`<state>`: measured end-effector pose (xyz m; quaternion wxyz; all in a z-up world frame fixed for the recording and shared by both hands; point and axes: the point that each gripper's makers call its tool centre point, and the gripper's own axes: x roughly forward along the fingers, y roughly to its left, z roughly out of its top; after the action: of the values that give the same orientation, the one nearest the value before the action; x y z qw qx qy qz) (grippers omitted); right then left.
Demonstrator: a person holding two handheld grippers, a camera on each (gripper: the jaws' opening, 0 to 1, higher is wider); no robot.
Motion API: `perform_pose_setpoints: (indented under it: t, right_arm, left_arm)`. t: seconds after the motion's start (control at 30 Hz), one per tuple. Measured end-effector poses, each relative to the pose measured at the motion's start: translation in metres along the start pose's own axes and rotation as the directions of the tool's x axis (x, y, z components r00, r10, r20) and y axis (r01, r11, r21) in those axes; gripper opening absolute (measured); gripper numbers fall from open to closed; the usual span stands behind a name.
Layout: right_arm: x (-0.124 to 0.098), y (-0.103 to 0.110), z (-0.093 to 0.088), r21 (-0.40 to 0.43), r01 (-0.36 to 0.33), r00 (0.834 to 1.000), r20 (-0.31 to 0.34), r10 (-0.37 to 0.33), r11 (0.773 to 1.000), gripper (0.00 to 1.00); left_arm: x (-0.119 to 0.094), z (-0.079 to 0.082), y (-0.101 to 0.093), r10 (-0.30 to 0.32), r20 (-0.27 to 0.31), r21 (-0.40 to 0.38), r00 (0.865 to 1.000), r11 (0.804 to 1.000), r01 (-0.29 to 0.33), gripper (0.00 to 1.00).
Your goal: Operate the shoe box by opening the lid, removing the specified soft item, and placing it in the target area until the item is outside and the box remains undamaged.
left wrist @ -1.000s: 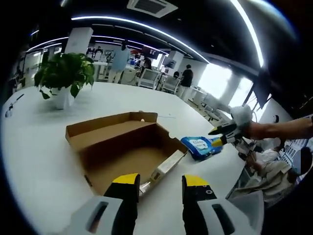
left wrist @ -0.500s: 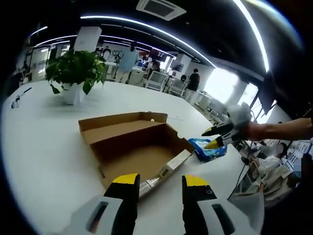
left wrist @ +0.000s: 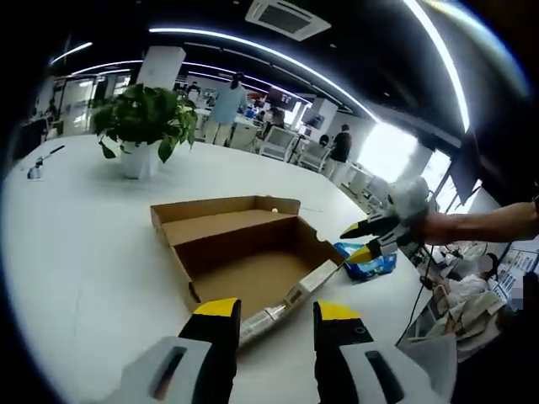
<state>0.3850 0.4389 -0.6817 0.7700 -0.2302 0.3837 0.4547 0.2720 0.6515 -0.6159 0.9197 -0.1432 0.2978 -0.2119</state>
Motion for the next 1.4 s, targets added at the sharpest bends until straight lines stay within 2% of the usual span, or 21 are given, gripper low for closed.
perform_pose_setpoints:
  t: [0.3, 0.8, 0.93, 1.17, 1.4]
  right_arm:
    - [0.01, 0.005, 0.007, -0.017, -0.021, 1.0, -0.01, 0.02, 1.0, 0.43]
    - [0.024, 0.006, 0.014, -0.081, -0.061, 0.996, -0.069, 0.055, 0.995, 0.45]
    - [0.029, 0.002, 0.012, -0.148, -0.08, 0.991, -0.117, 0.063, 0.986, 0.47]
    - [0.033, -0.001, 0.022, -0.185, -0.116, 0.985, -0.145, 0.09, 0.976, 0.51]
    - [0.043, 0.005, 0.022, -0.239, -0.162, 0.974, -0.194, 0.116, 0.958, 0.53]
  left_arm:
    - [-0.003, 0.003, 0.013, 0.014, 0.011, -0.01, 1.0, 1.0, -0.014, 0.35]
    - [-0.001, 0.003, 0.015, 0.014, 0.023, -0.025, 1.0, 1.0, -0.014, 0.35]
    - [-0.001, 0.003, 0.019, 0.017, 0.03, -0.04, 0.999, 0.999, -0.016, 0.35]
    - [-0.003, 0.001, 0.023, 0.028, 0.033, -0.053, 0.999, 0.998, -0.026, 0.35]
    - [-0.006, -0.003, 0.028, 0.041, 0.037, -0.068, 0.999, 0.997, -0.038, 0.35]
